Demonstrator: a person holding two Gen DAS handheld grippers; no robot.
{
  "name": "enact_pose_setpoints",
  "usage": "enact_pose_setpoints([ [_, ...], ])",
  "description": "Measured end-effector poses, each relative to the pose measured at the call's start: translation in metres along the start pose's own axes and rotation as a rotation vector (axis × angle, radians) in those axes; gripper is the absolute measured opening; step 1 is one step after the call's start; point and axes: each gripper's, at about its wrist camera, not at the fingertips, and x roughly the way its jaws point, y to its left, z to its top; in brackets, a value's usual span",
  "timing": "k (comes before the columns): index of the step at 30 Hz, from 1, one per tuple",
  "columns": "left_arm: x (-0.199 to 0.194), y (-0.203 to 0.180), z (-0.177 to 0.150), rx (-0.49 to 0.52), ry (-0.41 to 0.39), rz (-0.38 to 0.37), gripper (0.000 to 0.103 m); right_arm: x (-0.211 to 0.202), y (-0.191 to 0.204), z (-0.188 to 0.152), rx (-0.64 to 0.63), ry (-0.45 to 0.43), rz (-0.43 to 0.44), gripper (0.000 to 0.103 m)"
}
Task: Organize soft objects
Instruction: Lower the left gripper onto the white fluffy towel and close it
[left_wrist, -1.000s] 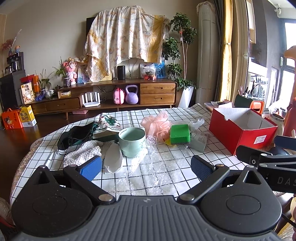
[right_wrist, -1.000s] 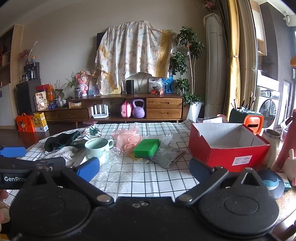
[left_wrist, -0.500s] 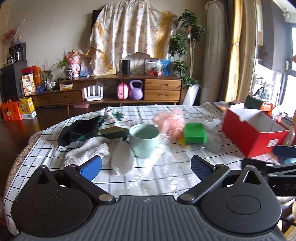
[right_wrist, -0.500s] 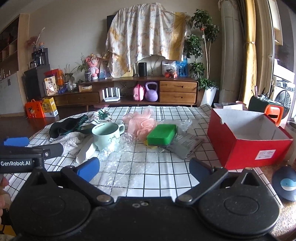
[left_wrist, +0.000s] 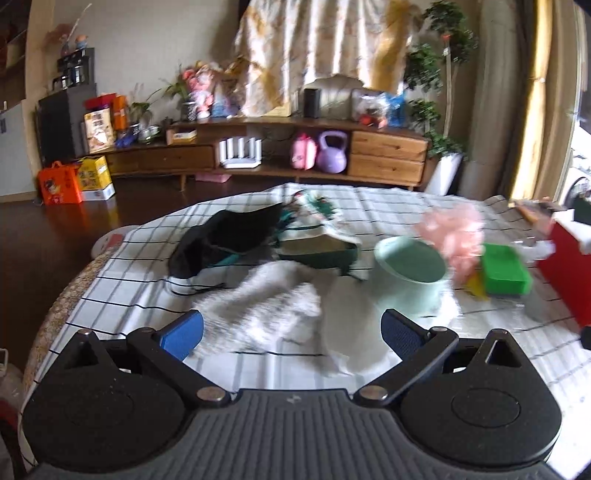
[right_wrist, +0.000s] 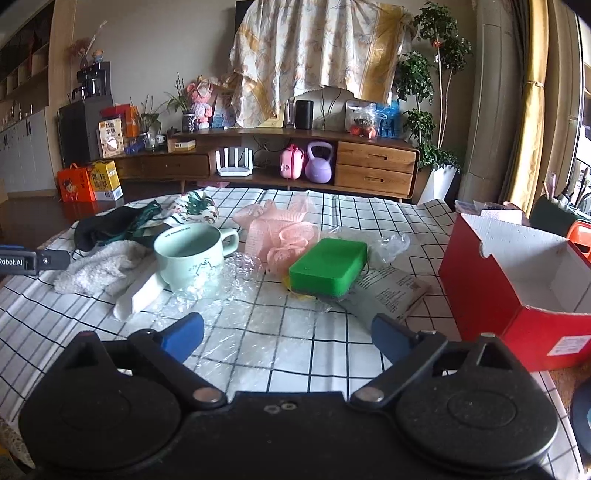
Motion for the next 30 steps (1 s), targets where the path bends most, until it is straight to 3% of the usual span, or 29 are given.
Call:
enact_pose_setpoints([
  [11, 0.075, 0.022, 0.003, 0.002, 0.082, 0.087, 0.103, 0.059, 0.01, -0.01, -0.038, 0.09, 0.101, 0.096],
  [20, 0.116, 0.027, 0.007, -0.027, 0.15, 0.029, 0.103, 0.089, 0.034, -0.018, -0.122, 0.148, 0.202, 0.096],
  [30, 0.139, 0.032, -0.003, -0.058, 0.214, 0.039, 0.102, 0.11, 0.043, -0.028, -0.164, 0.211, 0.228, 0.093],
])
